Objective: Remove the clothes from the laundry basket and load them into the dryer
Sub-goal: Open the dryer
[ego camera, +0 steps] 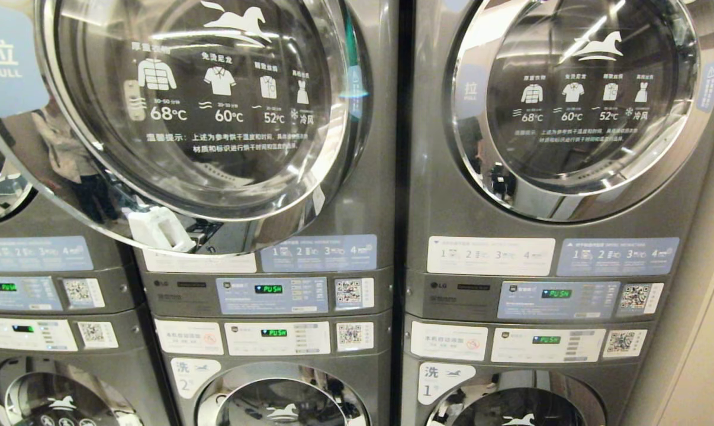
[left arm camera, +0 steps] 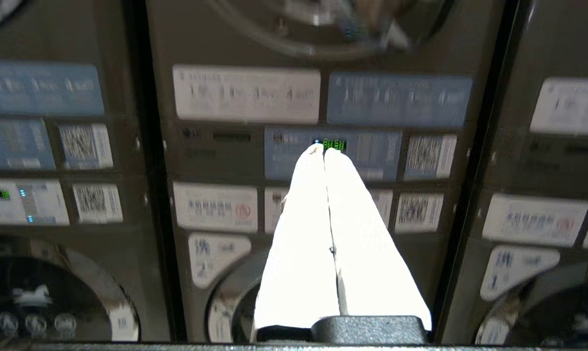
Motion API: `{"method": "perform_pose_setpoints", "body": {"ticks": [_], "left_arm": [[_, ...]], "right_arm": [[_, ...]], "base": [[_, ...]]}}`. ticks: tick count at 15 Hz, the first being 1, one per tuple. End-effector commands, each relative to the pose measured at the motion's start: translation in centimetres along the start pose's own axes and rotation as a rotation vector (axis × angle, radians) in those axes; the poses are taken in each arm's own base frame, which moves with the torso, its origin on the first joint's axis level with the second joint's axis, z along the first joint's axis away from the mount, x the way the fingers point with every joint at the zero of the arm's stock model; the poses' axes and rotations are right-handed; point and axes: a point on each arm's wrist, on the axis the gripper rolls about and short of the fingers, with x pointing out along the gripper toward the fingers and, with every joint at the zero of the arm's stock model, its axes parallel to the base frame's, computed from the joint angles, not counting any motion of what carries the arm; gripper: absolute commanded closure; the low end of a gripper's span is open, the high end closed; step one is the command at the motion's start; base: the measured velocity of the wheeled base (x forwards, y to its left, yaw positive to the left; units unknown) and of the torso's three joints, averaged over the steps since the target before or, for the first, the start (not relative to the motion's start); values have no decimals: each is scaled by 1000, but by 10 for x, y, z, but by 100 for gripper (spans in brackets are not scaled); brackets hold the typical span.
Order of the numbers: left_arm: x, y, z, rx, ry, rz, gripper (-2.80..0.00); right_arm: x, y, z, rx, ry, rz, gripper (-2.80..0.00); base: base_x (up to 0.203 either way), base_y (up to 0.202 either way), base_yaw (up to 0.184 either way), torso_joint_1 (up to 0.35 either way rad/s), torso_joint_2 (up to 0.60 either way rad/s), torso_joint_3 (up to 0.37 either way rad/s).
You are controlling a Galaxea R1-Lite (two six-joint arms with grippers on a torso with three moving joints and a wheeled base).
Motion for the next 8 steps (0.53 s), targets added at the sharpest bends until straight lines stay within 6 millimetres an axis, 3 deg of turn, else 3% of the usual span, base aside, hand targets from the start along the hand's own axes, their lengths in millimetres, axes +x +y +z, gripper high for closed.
{"method": "perform_pose_setpoints", "body": {"ticks": [1, 3, 6, 8], "left_arm": [[2, 0, 28, -2, -23, 0, 0], [22, 0, 84, -45, -22, 19, 0], [88, 0, 180, -167, -38, 101, 0], [135, 3, 208, -258, -37, 173, 0]], "right_arm": [[0, 0, 0, 3, -1, 1, 0], [0, 0, 0, 3, -1, -1, 0], [0, 0, 0, 3, -1, 1, 0], [0, 0, 0, 3, -1, 1, 0]], "base": [[0, 0, 0, 0, 0, 0], [0, 0, 0, 0, 0, 0], [0, 0, 0, 0, 0, 0], [0, 0, 0, 0, 0, 0]]}}
